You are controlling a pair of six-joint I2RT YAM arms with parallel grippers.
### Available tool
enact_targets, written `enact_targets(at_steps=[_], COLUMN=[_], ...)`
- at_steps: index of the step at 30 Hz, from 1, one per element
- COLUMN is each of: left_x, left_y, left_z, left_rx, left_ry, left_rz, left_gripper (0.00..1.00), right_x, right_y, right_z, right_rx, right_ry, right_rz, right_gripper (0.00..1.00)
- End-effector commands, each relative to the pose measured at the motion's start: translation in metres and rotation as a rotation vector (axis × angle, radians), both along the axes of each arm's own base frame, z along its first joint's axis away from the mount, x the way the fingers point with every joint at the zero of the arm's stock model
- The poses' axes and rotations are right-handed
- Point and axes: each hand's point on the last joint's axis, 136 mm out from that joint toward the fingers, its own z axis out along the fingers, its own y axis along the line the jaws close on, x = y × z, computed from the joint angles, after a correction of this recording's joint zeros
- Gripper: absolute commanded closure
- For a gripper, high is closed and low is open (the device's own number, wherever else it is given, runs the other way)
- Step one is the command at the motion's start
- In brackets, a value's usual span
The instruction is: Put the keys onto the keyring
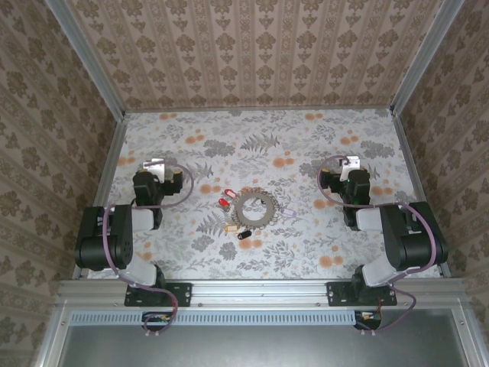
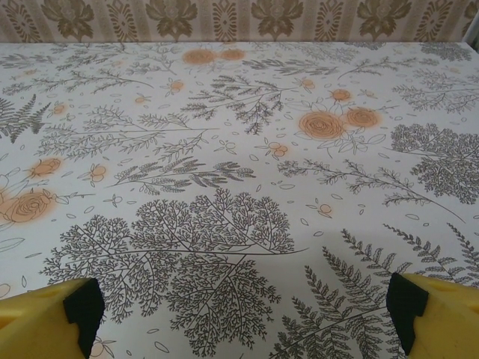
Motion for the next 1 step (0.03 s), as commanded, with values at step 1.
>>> enact_targets(at_steps=[1], left_x=[0.0009], left_y=[-0.0008], left_z=[0.0018], left_rx=[-0.023], left_ry=[-0.002], left_rz=[-0.003], left_gripper=[0.0], right_x=[0.0034], right_y=[-0.0012], right_z=[0.0089], right_rx=[0.008], right_ry=[-0.03], right_rz=[-0.018], right_gripper=[0.0])
